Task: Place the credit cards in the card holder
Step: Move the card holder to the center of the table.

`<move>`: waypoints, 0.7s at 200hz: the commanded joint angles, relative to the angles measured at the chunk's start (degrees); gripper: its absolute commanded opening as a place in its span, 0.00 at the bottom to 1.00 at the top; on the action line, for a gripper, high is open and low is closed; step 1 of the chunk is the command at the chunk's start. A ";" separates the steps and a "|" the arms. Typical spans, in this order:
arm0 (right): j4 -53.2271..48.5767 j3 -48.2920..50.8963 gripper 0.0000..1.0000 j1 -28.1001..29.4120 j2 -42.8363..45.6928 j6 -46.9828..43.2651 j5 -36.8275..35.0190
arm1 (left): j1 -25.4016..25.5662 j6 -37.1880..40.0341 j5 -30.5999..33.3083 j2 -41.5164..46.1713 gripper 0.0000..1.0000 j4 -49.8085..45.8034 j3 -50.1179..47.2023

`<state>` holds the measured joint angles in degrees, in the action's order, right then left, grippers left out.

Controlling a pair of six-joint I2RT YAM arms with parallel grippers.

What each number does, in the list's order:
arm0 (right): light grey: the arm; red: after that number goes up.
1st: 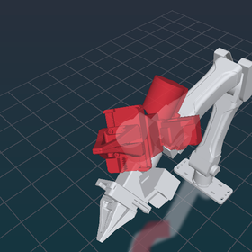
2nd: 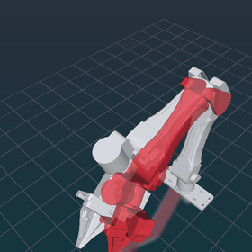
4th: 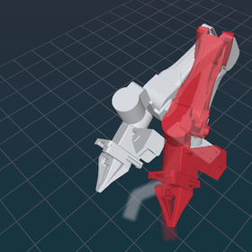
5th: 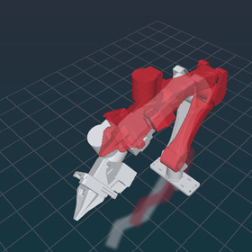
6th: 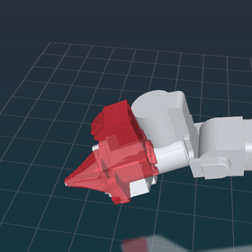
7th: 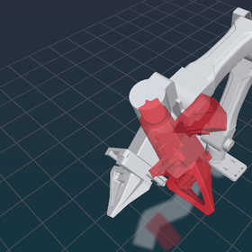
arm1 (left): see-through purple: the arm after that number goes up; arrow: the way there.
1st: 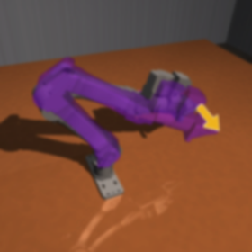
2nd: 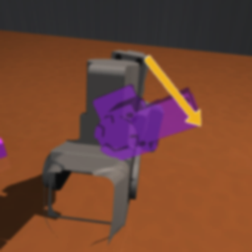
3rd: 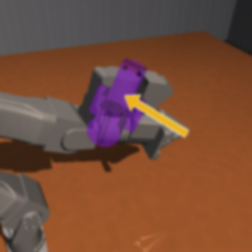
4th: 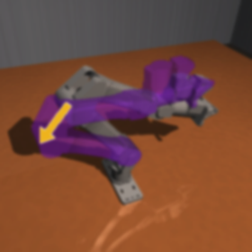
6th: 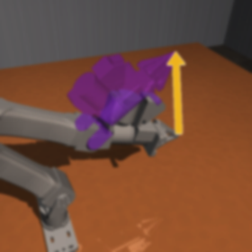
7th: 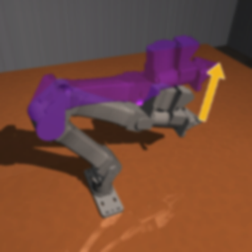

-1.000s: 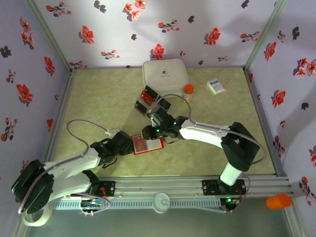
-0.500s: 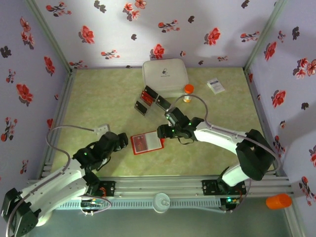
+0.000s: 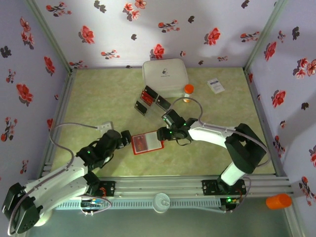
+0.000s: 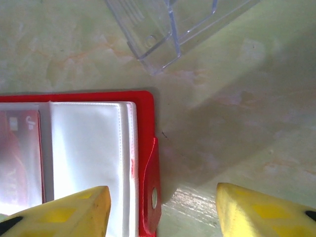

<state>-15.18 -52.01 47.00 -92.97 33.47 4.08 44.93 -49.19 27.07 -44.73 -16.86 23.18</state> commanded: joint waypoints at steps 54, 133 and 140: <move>2.26 1.89 0.08 -0.51 -0.29 0.47 0.49 | -0.50 0.34 1.10 -4.26 1.00 2.53 1.14; 0.01 9.09 0.00 -0.64 8.95 0.74 -2.24 | -0.54 -2.58 -5.10 -11.73 1.00 4.38 4.97; -0.41 9.62 0.00 -0.69 9.81 0.63 -2.61 | -0.54 -2.58 -5.95 -12.53 1.00 4.62 5.52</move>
<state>-12.91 -44.36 46.74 -86.61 34.02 4.16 44.93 -50.70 24.01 -54.98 -13.87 25.91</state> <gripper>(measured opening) 0.063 0.998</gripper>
